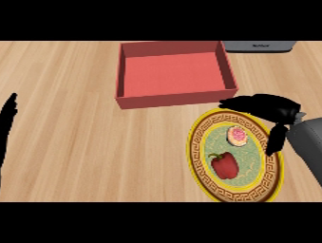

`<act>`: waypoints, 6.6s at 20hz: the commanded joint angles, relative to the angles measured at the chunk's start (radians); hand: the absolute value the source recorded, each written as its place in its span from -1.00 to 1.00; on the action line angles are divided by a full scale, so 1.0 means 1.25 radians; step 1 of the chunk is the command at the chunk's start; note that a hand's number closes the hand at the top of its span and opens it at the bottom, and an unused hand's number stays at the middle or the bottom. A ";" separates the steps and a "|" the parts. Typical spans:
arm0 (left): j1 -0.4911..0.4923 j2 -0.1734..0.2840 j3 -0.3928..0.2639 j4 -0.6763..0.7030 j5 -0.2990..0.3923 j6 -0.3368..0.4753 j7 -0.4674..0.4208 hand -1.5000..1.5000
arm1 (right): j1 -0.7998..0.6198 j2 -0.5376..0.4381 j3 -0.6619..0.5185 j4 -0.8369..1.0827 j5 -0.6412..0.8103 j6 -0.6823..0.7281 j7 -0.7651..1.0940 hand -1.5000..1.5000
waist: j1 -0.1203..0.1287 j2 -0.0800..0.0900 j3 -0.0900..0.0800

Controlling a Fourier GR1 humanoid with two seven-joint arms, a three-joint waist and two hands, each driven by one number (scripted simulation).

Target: Pick the cupcake from the plate and place it in the cardboard box

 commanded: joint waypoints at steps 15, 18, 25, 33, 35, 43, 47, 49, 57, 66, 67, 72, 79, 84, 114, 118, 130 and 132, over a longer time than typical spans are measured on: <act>-0.009 -0.059 0.060 0.076 -0.040 -0.032 -0.072 0.00 | 0.111 0.028 0.017 -0.199 0.057 0.082 0.061 -1.00 | -0.006 0.000 -0.001; 0.019 -0.061 0.020 -0.080 -0.084 -0.022 0.070 0.00 | 0.097 0.072 0.017 -0.177 0.082 0.097 0.123 -1.00 | 0.000 -0.001 0.000; -0.049 -0.069 0.075 0.077 -0.084 -0.049 -0.044 0.00 | 0.098 0.153 0.006 -0.091 0.161 -0.037 0.117 1.00 | 0.000 0.003 0.000; -0.037 -0.058 0.089 0.026 -0.087 -0.074 -0.005 0.00 | 0.082 0.168 -0.041 -0.099 0.203 -0.186 0.077 1.00 | -0.002 0.001 0.000; 0.011 -0.080 0.079 -0.036 -0.081 -0.067 0.007 0.00 | 0.092 0.139 -0.077 -0.077 0.199 -0.260 0.031 1.00 | 0.001 0.000 0.000; 0.037 -0.066 0.115 0.003 -0.079 -0.043 0.001 0.00 | 0.174 0.236 -0.326 -0.111 0.230 -0.376 0.651 1.00 | -0.078 -0.022 -0.005; 0.054 -0.053 0.118 -0.006 -0.084 -0.048 -0.003 0.00 | 0.207 0.292 -0.298 -0.267 0.326 -0.419 0.856 1.00 | -0.065 -0.027 -0.005; 0.036 -0.056 0.111 -0.013 -0.081 -0.055 0.008 0.00 | 0.202 0.326 -0.260 -0.369 0.387 -0.440 0.931 1.00 | -0.060 -0.025 -0.005; 0.022 -0.107 0.061 -0.039 -0.116 -0.036 0.011 0.00 | 0.138 0.419 -0.061 -0.647 0.569 -0.271 1.115 1.00 | -0.006 -0.004 -0.001; -0.014 -0.096 0.082 0.004 -0.126 -0.051 -0.016 0.00 | -0.149 0.422 -0.099 -0.461 0.372 -0.339 1.231 1.00 | 0.008 0.002 0.000; -0.009 -0.113 0.069 -0.046 -0.111 -0.061 0.029 0.00 | -0.190 0.422 -0.136 -0.383 0.366 -0.405 1.205 1.00 | 0.016 0.003 0.000; -0.028 -0.093 0.086 -0.006 -0.122 -0.067 0.010 0.00 | -0.304 0.422 -0.233 -0.197 0.326 -0.529 1.171 1.00 | 0.014 0.004 0.000; -0.043 -0.087 0.092 0.000 -0.113 -0.090 0.003 0.00 | -0.462 0.422 -0.329 0.148 0.250 -0.691 1.102 1.00 | 0.027 0.010 0.000; -0.088 -0.079 0.085 -0.014 -0.119 -0.098 0.034 0.00 | -0.540 0.374 -0.418 0.344 0.235 -0.766 1.000 1.00 | 0.046 0.022 0.000; -0.007 -0.112 0.089 -0.029 -0.130 -0.080 -0.014 0.00 | -0.511 0.367 -0.658 0.463 -0.012 -1.156 0.592 -1.00 | 0.032 0.011 0.001; -0.022 -0.110 0.091 -0.025 -0.145 -0.072 0.008 0.00 | -0.507 0.359 -0.681 0.412 -0.082 -1.126 0.544 -1.00 | 0.015 0.005 0.001; 0.046 -0.090 0.151 0.001 -0.109 -0.095 -0.037 0.00 | -0.144 0.348 -0.536 -0.077 -0.034 -0.929 0.731 -1.00 | -0.045 -0.017 -0.001; 0.052 -0.095 0.147 -0.026 -0.109 -0.096 -0.024 0.00 | -0.064 0.370 -0.506 -0.199 -0.029 -0.892 0.778 -1.00 | -0.035 -0.014 -0.001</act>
